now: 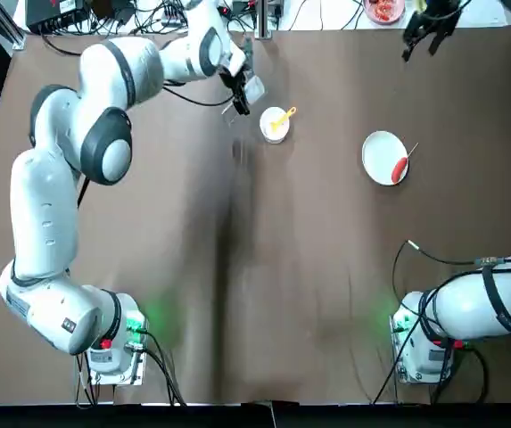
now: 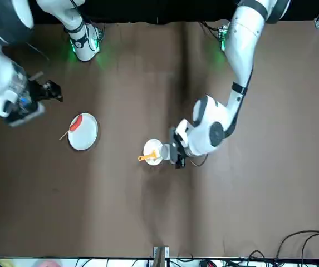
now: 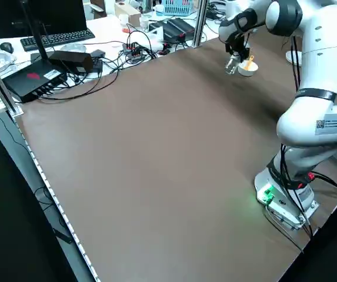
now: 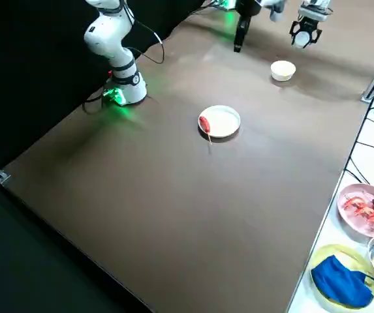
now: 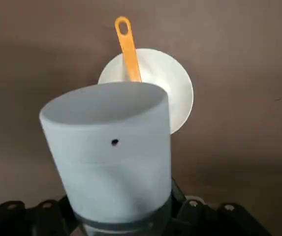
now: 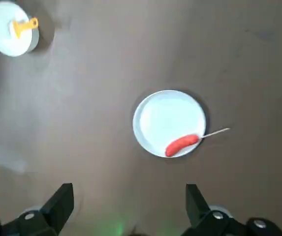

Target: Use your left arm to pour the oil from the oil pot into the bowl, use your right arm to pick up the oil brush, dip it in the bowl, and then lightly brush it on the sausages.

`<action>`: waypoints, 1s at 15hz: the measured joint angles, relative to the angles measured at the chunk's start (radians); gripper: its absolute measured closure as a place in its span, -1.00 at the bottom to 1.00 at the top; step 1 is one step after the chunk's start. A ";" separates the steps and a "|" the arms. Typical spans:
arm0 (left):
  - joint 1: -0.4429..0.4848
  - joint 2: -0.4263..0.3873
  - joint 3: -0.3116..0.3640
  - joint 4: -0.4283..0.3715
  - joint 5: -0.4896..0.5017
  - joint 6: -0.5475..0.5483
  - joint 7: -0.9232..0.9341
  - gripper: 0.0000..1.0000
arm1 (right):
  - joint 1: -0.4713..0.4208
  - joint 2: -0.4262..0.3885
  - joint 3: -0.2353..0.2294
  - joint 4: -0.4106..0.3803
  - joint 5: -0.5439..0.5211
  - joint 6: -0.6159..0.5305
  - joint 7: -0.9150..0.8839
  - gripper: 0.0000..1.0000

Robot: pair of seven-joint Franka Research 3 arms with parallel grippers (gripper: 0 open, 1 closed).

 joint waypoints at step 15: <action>-0.043 -0.002 0.065 0.014 0.070 0.063 -0.164 -0.22 | -0.008 0.252 -0.008 0.000 0.272 0.036 -0.001 -1.00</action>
